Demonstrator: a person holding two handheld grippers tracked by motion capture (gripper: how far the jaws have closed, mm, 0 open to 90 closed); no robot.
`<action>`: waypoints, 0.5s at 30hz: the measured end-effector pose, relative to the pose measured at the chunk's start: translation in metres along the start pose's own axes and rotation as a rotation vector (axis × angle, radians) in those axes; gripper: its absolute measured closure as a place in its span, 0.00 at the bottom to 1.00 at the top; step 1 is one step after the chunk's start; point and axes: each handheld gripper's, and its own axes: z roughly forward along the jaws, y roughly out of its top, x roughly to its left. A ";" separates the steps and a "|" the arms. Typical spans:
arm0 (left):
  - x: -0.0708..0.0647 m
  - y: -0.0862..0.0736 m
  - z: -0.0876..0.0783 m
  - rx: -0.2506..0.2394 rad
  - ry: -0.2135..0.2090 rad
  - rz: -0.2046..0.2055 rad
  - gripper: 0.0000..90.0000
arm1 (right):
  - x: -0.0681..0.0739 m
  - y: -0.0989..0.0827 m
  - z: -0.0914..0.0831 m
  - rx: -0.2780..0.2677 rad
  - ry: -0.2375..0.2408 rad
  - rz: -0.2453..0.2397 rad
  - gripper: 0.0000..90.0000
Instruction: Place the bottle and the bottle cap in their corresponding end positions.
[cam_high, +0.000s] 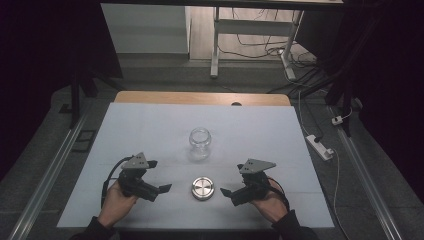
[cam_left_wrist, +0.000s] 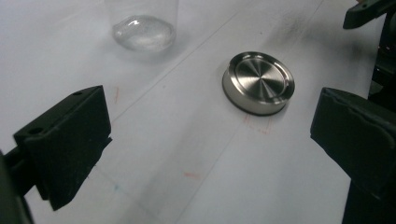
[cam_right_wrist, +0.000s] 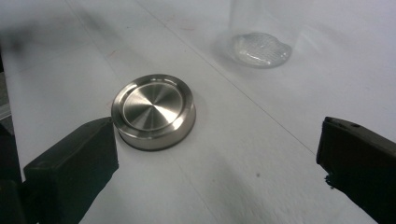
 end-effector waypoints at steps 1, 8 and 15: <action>0.000 -0.003 -0.003 -0.003 0.003 -0.005 0.00 | -0.001 -0.001 -0.002 -0.002 -0.005 0.001 0.00; -0.002 -0.018 -0.019 -0.012 0.037 -0.038 0.00 | -0.006 -0.010 -0.016 -0.004 -0.042 0.020 0.00; -0.003 -0.033 -0.036 -0.027 0.072 -0.065 0.00 | -0.011 -0.020 -0.029 -0.004 -0.081 0.037 0.00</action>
